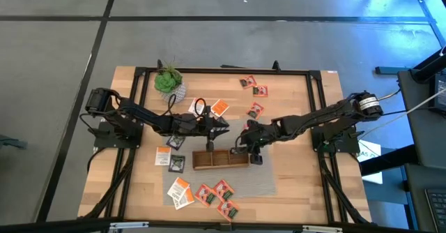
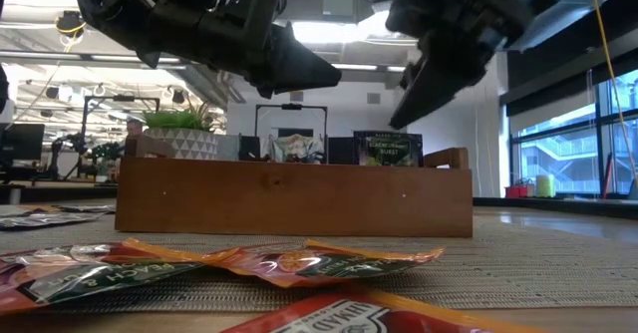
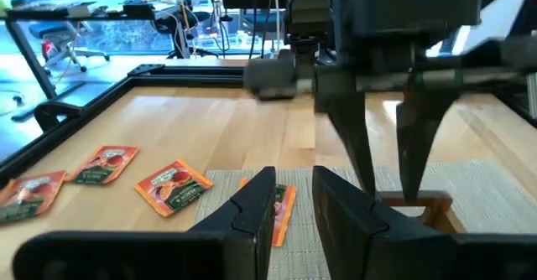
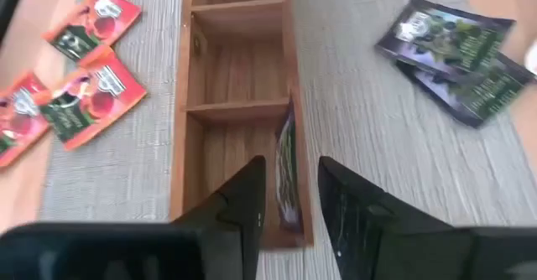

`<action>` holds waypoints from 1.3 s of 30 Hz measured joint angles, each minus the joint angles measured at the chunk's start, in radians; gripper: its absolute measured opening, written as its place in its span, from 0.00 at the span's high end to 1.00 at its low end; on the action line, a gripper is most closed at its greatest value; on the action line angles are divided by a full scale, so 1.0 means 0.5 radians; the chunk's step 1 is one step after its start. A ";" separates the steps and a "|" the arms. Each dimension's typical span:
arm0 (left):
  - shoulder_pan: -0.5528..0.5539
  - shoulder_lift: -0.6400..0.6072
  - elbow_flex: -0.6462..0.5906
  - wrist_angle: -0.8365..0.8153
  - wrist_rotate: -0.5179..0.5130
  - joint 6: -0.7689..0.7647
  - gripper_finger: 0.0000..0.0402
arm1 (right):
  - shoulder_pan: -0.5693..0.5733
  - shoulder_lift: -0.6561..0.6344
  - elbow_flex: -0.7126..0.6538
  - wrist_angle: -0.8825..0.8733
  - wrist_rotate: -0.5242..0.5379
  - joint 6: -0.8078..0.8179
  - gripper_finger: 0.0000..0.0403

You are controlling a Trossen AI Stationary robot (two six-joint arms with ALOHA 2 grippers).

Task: Pick & Place Tea
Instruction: Put the orange tea bag into the middle section of the wooden organizer

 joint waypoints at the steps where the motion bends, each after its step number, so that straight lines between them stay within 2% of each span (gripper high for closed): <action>1: 0.010 0.001 0.000 -0.002 0.000 -0.063 0.80 | 0.000 -0.027 0.000 -0.047 0.000 0.009 0.71; 4: 0.065 0.003 0.000 -0.050 0.047 -0.218 0.80 | 0.000 -0.111 -0.049 -0.132 0.000 0.063 0.71; 10: 0.134 0.069 0.039 -0.139 0.167 -0.303 0.80 | -0.080 -0.316 -0.340 -0.053 0.002 0.275 0.71; 16: 0.181 0.335 0.301 -0.317 0.181 -0.322 0.80 | -0.223 -0.497 -0.594 0.156 0.006 0.658 0.71; 20: 0.261 0.490 0.476 -0.460 0.203 -0.355 0.80 | -0.282 -0.506 -0.710 0.218 0.055 0.882 0.71; 30: 0.390 0.785 0.783 -0.549 0.640 -0.409 0.81 | -0.327 -0.506 -0.809 0.312 0.154 0.898 0.71; 34: 0.416 0.841 0.851 -0.616 0.712 -0.409 0.80 | -0.332 -0.506 -0.809 0.338 0.164 0.891 0.71; 39: 0.429 0.926 0.871 -0.631 0.722 -0.363 0.80 | -0.332 -0.505 -0.809 0.341 0.299 0.902 0.71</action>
